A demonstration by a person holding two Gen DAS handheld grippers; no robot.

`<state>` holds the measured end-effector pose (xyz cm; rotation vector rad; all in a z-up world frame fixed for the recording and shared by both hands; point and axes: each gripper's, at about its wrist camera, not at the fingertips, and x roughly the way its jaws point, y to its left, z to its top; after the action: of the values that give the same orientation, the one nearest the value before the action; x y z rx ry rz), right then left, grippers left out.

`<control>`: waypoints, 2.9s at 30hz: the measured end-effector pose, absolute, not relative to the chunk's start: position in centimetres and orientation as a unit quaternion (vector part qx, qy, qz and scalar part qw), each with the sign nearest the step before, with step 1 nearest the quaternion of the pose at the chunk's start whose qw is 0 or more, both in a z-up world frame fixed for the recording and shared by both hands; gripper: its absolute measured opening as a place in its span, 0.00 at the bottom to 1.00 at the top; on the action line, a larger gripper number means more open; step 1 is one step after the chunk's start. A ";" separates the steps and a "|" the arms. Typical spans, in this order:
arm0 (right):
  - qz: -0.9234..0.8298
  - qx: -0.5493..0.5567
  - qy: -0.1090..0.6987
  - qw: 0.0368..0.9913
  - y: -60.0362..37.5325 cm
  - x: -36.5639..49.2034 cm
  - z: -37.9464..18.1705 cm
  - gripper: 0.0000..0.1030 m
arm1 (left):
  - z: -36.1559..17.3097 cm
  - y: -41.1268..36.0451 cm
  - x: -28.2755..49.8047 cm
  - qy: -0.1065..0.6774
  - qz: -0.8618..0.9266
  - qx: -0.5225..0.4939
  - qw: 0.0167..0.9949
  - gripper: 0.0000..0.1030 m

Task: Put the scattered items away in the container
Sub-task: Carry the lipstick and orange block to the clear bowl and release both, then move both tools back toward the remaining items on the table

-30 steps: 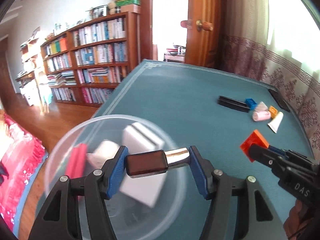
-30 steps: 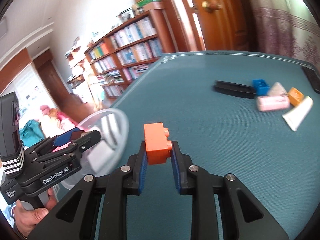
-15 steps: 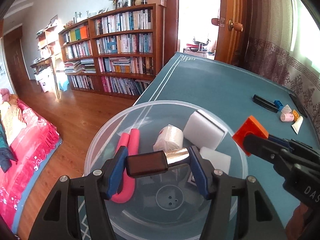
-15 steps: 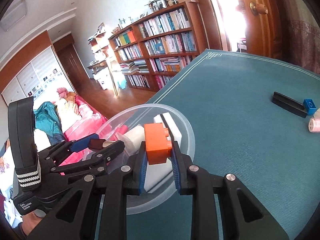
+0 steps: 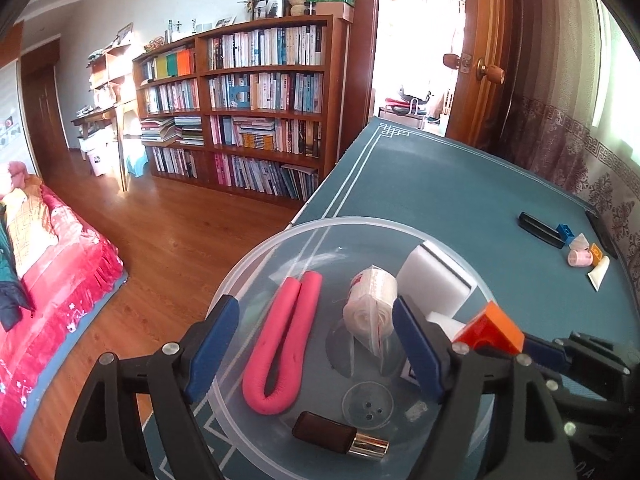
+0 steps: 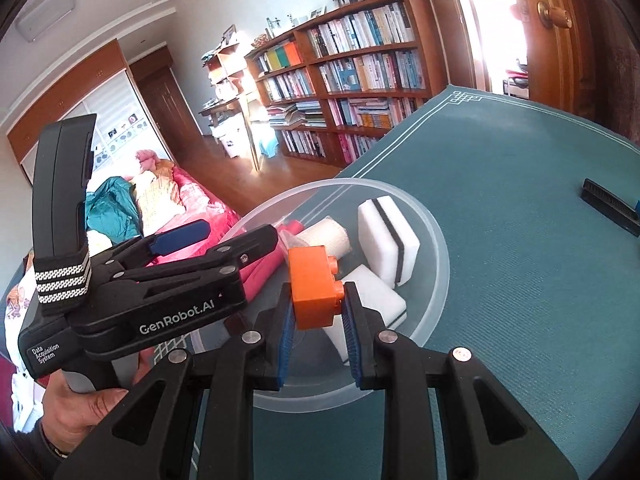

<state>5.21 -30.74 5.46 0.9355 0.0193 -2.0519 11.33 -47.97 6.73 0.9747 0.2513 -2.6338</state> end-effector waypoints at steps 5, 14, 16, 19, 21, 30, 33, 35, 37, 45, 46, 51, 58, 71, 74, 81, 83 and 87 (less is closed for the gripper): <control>-0.808 0.386 0.014 0.446 -31.2 5.5 5.0 0.25 | 7.0 -48.1 11.6 0.095 -0.922 0.338 0.163 0.87; -0.812 0.384 0.006 0.440 -30.1 5.1 5.1 0.37 | 7.5 -48.0 11.7 0.095 -0.925 0.327 0.170 0.99; -0.815 0.382 0.004 0.435 -29.7 4.9 5.2 0.37 | 7.5 -47.8 11.6 0.094 -0.925 0.328 0.168 0.99; -0.821 0.383 -0.003 0.425 -28.7 4.5 5.2 0.37 | 7.4 -47.4 11.3 0.092 -0.925 0.330 0.164 0.99; -0.825 0.384 -0.009 0.415 -28.1 4.2 5.1 0.37 | 7.4 -47.0 11.1 0.090 -0.925 0.333 0.159 0.99; -0.851 0.382 -0.045 0.358 -23.1 2.2 5.2 0.37 | 7.4 -44.2 9.5 0.076 -0.927 0.343 0.128 0.99; -0.859 0.385 -0.057 0.331 -20.9 1.4 5.0 0.37 | 7.4 -42.8 8.8 0.068 -0.929 0.346 0.115 0.99; -0.865 0.388 -0.066 0.312 -19.4 0.8 4.8 0.37 | 7.5 -41.9 8.3 0.063 -0.930 0.347 0.105 0.99; -0.871 0.389 -0.076 0.291 -17.9 0.1 4.8 0.37 | 7.7 -41.1 7.9 0.059 -0.931 0.348 0.097 0.99; -0.888 0.397 -0.121 0.196 -10.9 -3.0 4.2 0.37 | 7.8 -37.4 5.9 0.041 -0.932 0.355 0.063 0.99; -0.890 0.398 -0.128 0.184 -9.9 -3.4 4.2 0.37 | 7.8 -37.0 5.6 0.039 -0.932 0.356 0.059 0.99; -0.897 0.395 -0.157 0.124 -5.2 -5.2 4.1 0.37 | 7.5 -34.7 4.1 0.031 -0.931 0.363 0.035 0.99; -0.894 0.396 -0.199 0.066 -1.0 -7.8 3.8 0.37 | 7.4 -31.5 2.2 0.013 -0.930 0.368 0.003 0.99; -0.902 0.392 -0.180 -0.001 0.6 -12.9 2.9 0.37 | 6.8 -28.9 -0.2 0.007 -0.924 0.383 -0.021 0.99; -0.901 0.398 -0.170 -0.017 0.6 -13.7 2.4 0.38 | 6.5 -28.7 -0.6 0.006 -0.922 0.386 -0.022 0.99; -0.913 0.390 -0.114 -0.033 -0.4 -15.2 1.9 0.40 | 5.9 -28.3 -1.8 -0.001 -0.919 0.395 -0.026 0.99; -0.915 0.390 -0.098 -0.030 -0.5 -15.3 1.9 0.40 | 5.8 -28.0 -2.1 -0.003 -0.918 0.395 -0.028 0.99; -0.917 0.390 -0.077 -0.023 -0.7 -15.2 1.9 0.39 | 5.5 -27.4 -2.8 -0.008 -0.916 0.399 -0.034 0.99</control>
<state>-15.22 -0.66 1.89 1.2434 -0.2462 -2.9247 -2.80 -27.44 5.51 1.2811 -0.0269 -2.9426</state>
